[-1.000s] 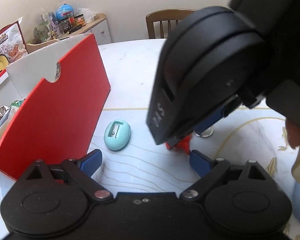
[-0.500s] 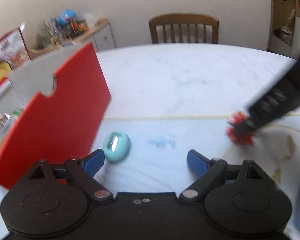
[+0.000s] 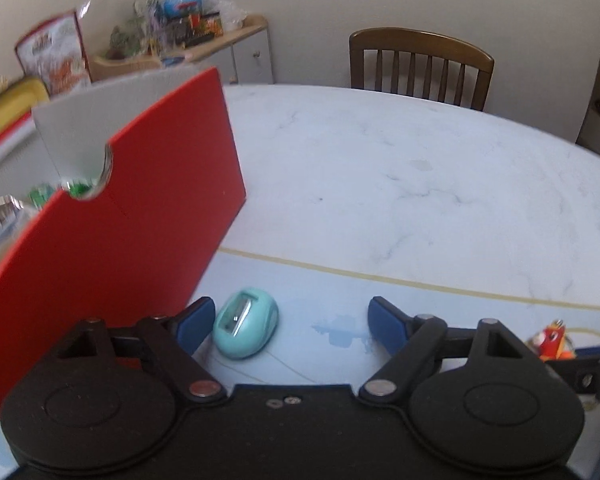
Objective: Organize objects
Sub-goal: 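Grasp the red dragon keychain with the right tool while the left tool grasps the teal sharpener, then carry the sharpener and keychain over the red box with both tools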
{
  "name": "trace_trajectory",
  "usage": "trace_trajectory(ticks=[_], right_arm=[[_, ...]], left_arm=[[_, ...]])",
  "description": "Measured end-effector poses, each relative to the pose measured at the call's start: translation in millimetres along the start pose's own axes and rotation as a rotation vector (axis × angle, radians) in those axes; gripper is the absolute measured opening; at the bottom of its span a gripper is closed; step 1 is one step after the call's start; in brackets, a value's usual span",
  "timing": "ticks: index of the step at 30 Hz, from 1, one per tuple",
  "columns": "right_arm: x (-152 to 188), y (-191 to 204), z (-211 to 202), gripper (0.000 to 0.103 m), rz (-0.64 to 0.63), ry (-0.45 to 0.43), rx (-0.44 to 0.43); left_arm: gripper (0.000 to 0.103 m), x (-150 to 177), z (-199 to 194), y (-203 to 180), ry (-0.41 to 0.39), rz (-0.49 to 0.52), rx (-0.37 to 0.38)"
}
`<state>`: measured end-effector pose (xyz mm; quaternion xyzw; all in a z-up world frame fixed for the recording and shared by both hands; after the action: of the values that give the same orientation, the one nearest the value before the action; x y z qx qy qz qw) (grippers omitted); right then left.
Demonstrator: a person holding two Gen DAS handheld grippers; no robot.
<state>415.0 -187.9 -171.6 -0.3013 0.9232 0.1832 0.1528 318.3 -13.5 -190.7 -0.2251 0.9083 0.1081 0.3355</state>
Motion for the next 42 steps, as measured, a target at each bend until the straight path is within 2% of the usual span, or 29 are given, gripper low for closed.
trace_trajectory(ticks=[2,5,7,9,10,19,26,32,42], right_arm=[[1.0,-0.5,-0.5,0.027,0.006,-0.003,-0.009],[3.4,-1.6,-1.3,0.027,0.013,-0.008,-0.016],[4.9,-2.8,-2.7,0.027,0.016,-0.010,-0.020],[7.1,-3.6,-4.5,0.027,0.019,-0.016,-0.020],[8.2,-4.0,-5.0,0.027,0.021,-0.019,-0.019],[20.9,-3.2,-16.1,0.027,0.053,-0.060,-0.019],[29.7,10.6,-43.7,0.027,0.040,-0.105,-0.022],[35.4,27.9,-74.5,0.026,0.034,-0.151,-0.040],[34.8,70.7,-116.9,0.026,-0.019,-0.203,-0.057]], left_arm=[[0.076,1.0,-0.9,6.1,0.013,-0.041,0.028],[0.059,3.1,-4.9,3.5,0.007,-0.009,0.056],[0.051,2.7,-5.5,2.9,0.006,0.005,0.068],[0.034,2.3,-6.1,3.5,0.000,0.014,0.081],[0.030,1.9,-6.5,3.9,-0.001,0.017,0.089],[0.029,2.7,-15.5,5.6,0.001,0.044,0.137],[0.029,-1.7,-46.4,7.4,-0.019,0.093,0.245],[0.029,-10.3,-70.9,24.1,-0.011,0.130,0.351],[0.030,-25.0,-106.8,59.0,-0.014,0.198,0.421]])
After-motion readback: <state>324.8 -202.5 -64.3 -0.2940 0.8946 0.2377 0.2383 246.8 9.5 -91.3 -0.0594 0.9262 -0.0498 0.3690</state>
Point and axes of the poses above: each gripper's, at about its wrist camera, not at the fingertips, and z roughly the way its jaws point, y to its left, x to its underside, the point moved 1 cm from there along z, roughly the way its jaws point, and after that the axes turned 1 degree about -z, right-handed, at the moved point
